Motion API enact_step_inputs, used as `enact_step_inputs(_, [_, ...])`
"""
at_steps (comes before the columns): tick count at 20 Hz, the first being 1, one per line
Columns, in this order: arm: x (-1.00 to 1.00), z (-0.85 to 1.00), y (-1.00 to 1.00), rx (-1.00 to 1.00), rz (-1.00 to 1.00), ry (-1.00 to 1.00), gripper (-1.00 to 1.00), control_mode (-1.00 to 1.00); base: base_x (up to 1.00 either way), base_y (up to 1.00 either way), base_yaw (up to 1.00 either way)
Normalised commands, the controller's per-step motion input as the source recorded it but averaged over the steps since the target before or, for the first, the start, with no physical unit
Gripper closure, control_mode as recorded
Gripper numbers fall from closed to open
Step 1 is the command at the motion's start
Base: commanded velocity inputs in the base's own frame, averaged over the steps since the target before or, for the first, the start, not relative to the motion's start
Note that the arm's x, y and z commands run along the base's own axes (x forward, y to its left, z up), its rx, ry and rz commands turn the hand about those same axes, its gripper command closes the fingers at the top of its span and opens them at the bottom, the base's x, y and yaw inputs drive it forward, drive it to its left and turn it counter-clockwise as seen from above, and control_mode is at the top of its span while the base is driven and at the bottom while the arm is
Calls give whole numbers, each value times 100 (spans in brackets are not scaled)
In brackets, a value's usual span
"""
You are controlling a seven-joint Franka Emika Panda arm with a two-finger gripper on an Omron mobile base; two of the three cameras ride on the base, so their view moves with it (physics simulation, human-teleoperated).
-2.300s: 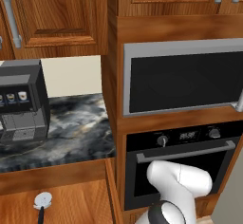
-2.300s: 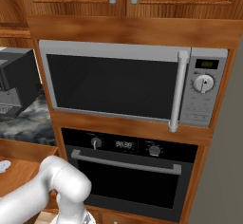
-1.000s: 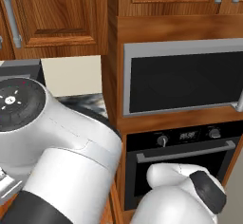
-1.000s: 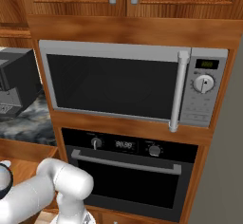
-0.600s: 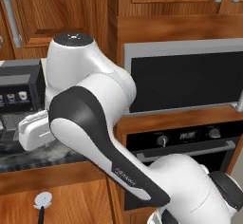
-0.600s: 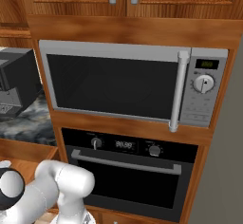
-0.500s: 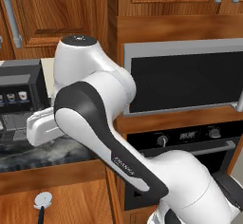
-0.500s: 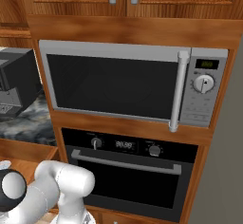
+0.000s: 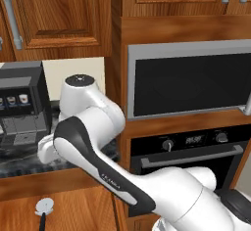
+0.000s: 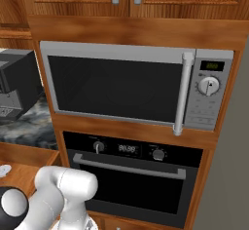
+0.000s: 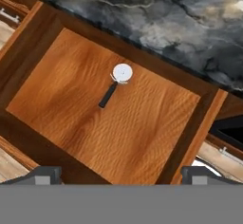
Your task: Take the pizza cutter from the drawer on the left and place it on the dining counter for cutting.
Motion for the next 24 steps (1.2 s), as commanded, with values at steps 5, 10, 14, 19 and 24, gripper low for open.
enact_step_inputs(5, [41,-68,38,0,-17,22,-100,-100,0,0,0])
enact_step_inputs(10, [24,-58,64,0,-27,31,-100,-100,0,0,0])
enact_step_inputs(14, [27,-58,50,-3,-27,18,-100,-100,0,0,0])
enact_step_inputs(19, [11,-51,28,-16,-24,11,-100,-100,0,0,0])
enact_step_inputs(24, [0,-44,9,-20,-25,13,-100,-100,0,0,0])
